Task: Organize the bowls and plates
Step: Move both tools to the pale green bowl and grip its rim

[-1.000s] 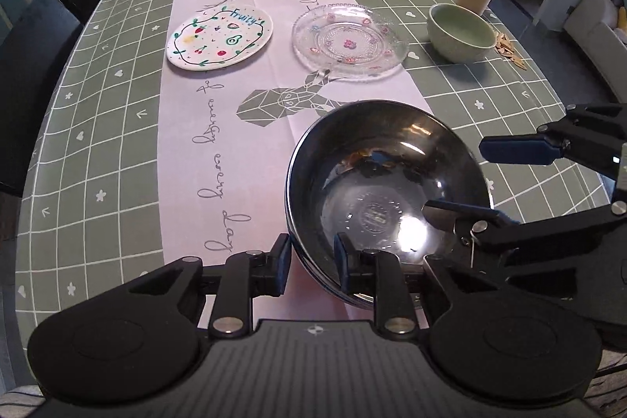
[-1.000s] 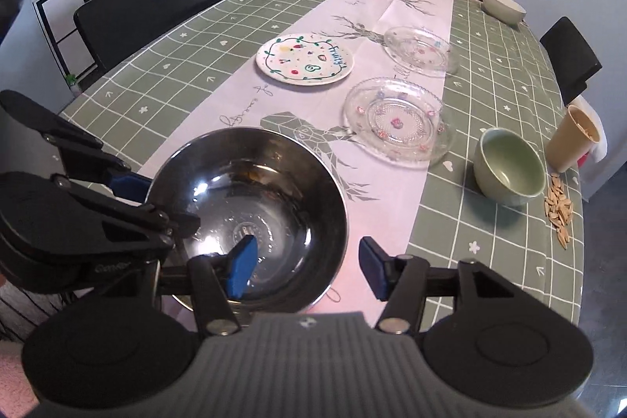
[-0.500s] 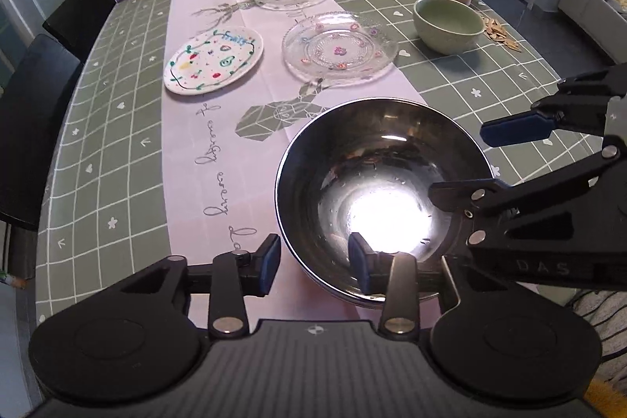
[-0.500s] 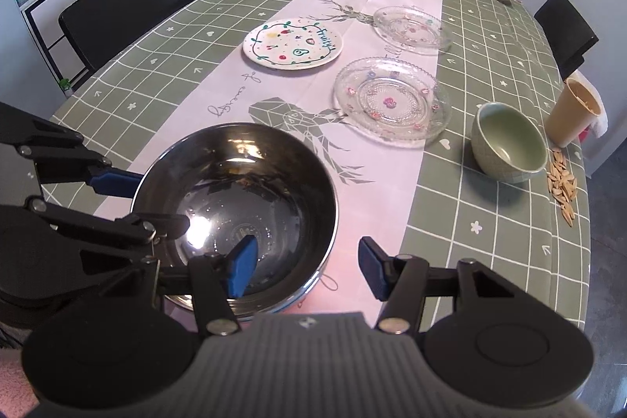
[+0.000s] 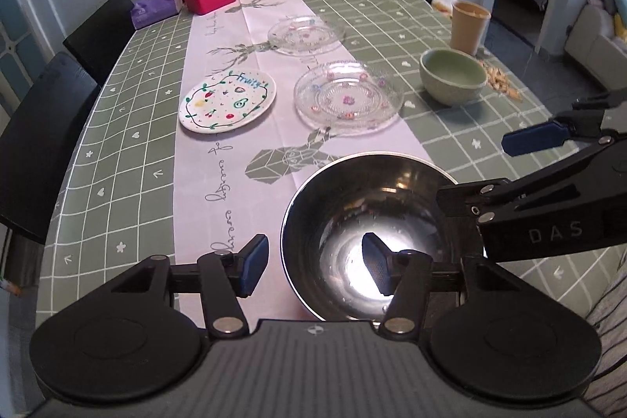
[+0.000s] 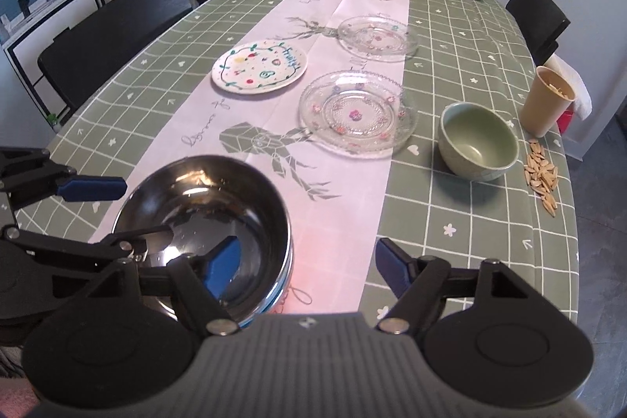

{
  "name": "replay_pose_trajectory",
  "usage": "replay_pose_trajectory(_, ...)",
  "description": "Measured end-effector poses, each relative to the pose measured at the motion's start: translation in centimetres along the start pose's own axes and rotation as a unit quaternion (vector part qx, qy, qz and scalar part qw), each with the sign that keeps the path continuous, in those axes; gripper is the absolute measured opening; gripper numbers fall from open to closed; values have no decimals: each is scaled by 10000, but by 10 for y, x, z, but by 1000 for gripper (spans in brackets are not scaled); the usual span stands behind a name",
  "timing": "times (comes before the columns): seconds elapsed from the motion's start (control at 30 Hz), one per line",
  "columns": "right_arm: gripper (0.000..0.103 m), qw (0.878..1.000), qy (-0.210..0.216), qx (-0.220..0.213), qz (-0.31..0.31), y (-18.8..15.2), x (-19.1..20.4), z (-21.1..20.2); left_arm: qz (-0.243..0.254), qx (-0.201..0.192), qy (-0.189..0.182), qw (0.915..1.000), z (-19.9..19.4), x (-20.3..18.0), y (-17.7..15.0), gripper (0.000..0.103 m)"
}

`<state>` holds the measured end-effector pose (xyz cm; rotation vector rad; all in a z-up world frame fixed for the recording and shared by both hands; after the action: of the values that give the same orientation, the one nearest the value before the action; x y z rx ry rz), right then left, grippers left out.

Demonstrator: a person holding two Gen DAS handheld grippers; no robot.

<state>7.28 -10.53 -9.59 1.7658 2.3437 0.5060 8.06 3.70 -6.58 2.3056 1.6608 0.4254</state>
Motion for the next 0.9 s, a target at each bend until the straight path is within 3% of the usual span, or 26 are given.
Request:
replay_pose_trajectory(0.17, 83, 9996, 108, -247, 76, 9, -6, -18, 98, -318, -84, 9994, -18, -4, 11, 75)
replay_pose_trajectory(0.3, 85, 9964, 66, -828, 153, 17, -8, -44, 149, -755, -195, 9968, -39, -17, 26, 79)
replay_pose_trajectory(0.43, 94, 9883, -103, -1507, 196, 26, -9, -68, 174, -893, -427, 9949, -50, -30, 47, 80)
replay_pose_trajectory(0.57, 94, 9819, -244, -1816, 474, 43, -21, -83, 151, -1048, -576, 9927, -52, -42, 77, 80)
replay_pose_trajectory(0.73, 94, 9766, -188, -1907, 976, 67, -52, -90, 152, -964, -939, 9908, -39, -50, 112, 80)
replay_pose_trajectory(0.9, 94, 9618, -405, -2076, 1740, 75, -100, -83, -41, -736, -1125, 9909, -8, -51, 143, 80)
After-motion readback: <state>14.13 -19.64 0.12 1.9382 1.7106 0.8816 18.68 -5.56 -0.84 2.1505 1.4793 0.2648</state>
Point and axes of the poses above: each gripper's, at about its wrist camera, not at the fingertips, and z roughly the way its jaws point, x to its left, y to its top, the point moved 5 cm from there along z, roughly the way its jaws point, and after that the axes turned 14 degrees about x, right-handed, at the moved point
